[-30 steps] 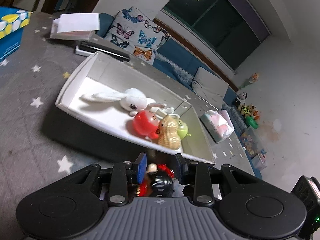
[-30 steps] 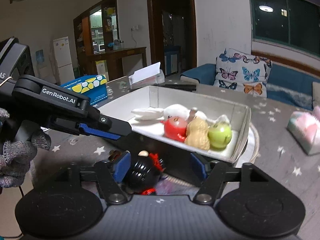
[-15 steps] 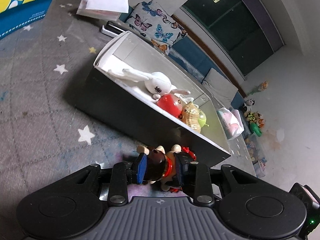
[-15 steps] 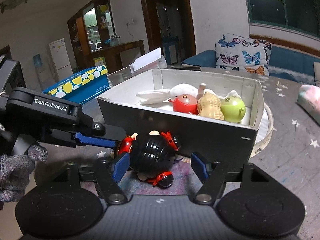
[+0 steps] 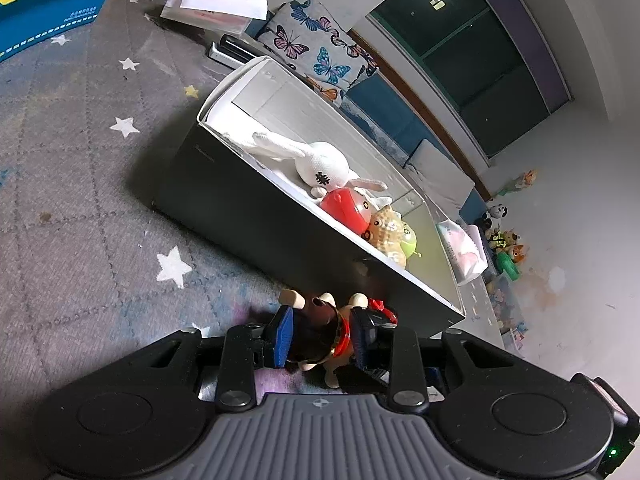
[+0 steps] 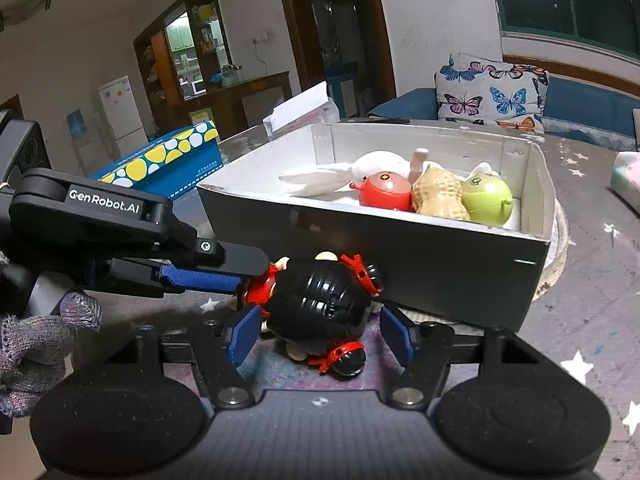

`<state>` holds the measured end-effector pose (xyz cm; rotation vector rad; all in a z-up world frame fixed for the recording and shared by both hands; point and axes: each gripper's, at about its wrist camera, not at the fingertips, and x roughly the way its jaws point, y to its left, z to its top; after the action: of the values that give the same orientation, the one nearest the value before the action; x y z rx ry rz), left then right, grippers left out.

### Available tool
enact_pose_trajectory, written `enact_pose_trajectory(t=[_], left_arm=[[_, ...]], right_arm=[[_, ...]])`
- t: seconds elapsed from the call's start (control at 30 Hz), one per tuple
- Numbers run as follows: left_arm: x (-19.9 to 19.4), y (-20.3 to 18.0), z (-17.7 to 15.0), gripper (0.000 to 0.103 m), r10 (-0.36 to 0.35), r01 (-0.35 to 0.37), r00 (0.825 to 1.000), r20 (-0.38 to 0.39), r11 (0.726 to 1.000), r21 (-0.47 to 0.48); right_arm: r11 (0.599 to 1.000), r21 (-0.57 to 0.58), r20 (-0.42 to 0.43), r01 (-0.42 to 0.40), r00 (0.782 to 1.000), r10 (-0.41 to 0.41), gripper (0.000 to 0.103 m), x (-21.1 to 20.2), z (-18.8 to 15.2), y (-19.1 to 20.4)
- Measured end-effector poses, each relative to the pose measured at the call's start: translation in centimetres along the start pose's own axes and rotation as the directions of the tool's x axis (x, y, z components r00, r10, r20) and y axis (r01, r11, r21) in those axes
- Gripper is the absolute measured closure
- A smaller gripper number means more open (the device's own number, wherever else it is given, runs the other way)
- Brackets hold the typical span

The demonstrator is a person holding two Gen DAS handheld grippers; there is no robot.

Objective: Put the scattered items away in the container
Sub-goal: 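Lower the left gripper onto the black-and-red figure and grasp it, then lift the black-and-red figure with the left gripper into the box and release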

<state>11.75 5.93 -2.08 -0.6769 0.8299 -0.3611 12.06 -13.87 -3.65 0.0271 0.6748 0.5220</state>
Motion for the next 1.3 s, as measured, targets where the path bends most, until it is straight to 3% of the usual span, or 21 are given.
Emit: enact_pose_trajectory(t=[0.47, 0.83, 1.3], left_arm=[[1.0, 0.6, 0.5, 0.067, 0.005, -0.005, 1.0, 0.006, 0.999, -0.037], [0.3, 0.1, -0.1, 0.069, 0.001, -0.001, 1.0, 0.011, 1.0, -0.001], [-2.9, -3.4, 1.9, 0.069, -0.073, 0.068, 0.992, 0.101, 0.996, 0.054]], right_arm=[[1.0, 0.012, 0.001, 0.008, 1.0, -0.008, 0.043, 0.3, -0.2, 0.1], [1.0, -0.005, 0.007, 0.013, 1.0, -0.013, 0.044, -0.2, -0.4, 0.3], [0.996, -0.087, 0.118, 0.018, 0.993, -0.007, 0.044, -3.7, 3.0, 1.1]])
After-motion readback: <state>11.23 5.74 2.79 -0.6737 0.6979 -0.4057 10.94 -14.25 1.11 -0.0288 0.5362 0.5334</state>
